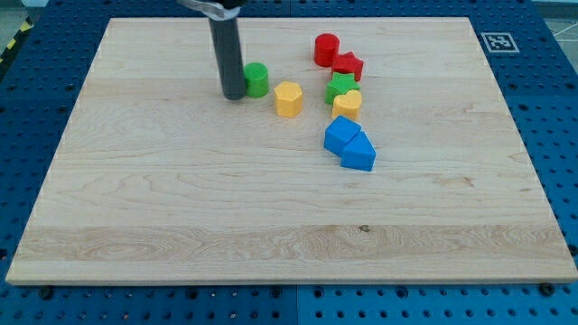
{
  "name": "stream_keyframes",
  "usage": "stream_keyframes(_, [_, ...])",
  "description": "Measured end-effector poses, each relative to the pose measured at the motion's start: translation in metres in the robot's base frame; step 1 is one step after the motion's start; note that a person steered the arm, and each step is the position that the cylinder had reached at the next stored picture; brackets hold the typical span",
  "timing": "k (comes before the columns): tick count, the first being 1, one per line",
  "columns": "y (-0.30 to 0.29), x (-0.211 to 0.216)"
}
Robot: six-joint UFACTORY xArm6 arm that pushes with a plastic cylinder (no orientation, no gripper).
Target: Push the green circle towards the top of the yellow hexagon
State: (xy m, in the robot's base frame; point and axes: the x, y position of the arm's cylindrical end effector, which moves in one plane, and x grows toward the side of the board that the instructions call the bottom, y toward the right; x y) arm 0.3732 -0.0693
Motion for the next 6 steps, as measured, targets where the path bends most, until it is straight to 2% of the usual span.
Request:
stream_keyframes(1, [0.035,0.02])
stream_keyframes(2, [0.039,0.027])
stream_keyframes(3, [0.003,0.017])
stream_keyframes(4, [-0.006,-0.017])
stream_keyframes(5, [0.01,-0.046])
stream_keyframes(6, [0.02,-0.048])
